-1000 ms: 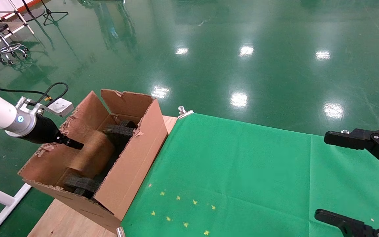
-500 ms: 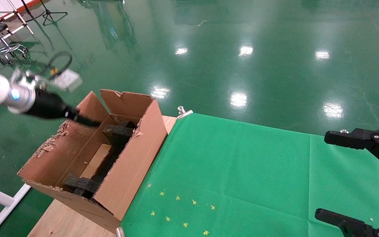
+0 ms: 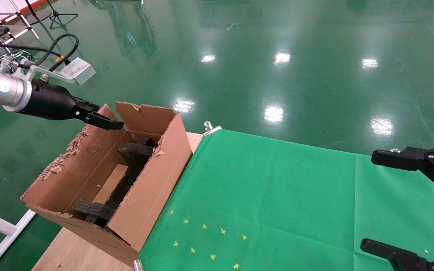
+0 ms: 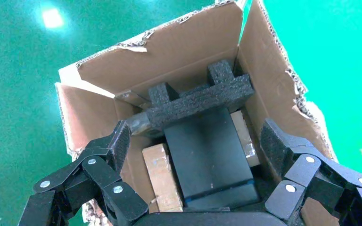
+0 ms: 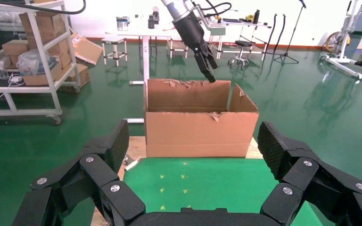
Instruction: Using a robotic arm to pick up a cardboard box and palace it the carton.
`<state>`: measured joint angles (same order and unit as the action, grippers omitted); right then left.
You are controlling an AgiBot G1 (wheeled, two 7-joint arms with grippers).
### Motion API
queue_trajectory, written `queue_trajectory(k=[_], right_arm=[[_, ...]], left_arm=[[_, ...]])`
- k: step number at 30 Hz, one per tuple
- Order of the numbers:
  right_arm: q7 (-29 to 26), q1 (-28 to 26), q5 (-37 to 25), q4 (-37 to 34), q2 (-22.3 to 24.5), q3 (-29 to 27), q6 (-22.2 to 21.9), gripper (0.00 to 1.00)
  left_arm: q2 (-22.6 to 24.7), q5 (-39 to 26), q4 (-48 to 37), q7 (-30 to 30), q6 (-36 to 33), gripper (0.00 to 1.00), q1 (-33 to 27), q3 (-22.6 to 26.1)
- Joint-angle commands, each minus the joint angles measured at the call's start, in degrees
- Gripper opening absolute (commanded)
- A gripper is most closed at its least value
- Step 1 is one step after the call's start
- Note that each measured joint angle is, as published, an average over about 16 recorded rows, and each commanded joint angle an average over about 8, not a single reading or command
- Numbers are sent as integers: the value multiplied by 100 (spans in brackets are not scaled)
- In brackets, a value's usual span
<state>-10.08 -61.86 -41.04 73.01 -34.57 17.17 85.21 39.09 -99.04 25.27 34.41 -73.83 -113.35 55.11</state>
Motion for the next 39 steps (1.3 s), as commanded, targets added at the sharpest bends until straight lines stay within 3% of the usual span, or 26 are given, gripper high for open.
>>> queue_trajectory(k=[1, 39], right_arm=[[0, 0, 0, 0, 0, 1, 0, 100], [5, -4, 6, -3, 3, 10, -2, 100]], left_arm=[[10, -28, -40, 2, 15, 100, -10, 17], [-239, 3400, 2862, -1411, -700, 100, 3085, -2325]])
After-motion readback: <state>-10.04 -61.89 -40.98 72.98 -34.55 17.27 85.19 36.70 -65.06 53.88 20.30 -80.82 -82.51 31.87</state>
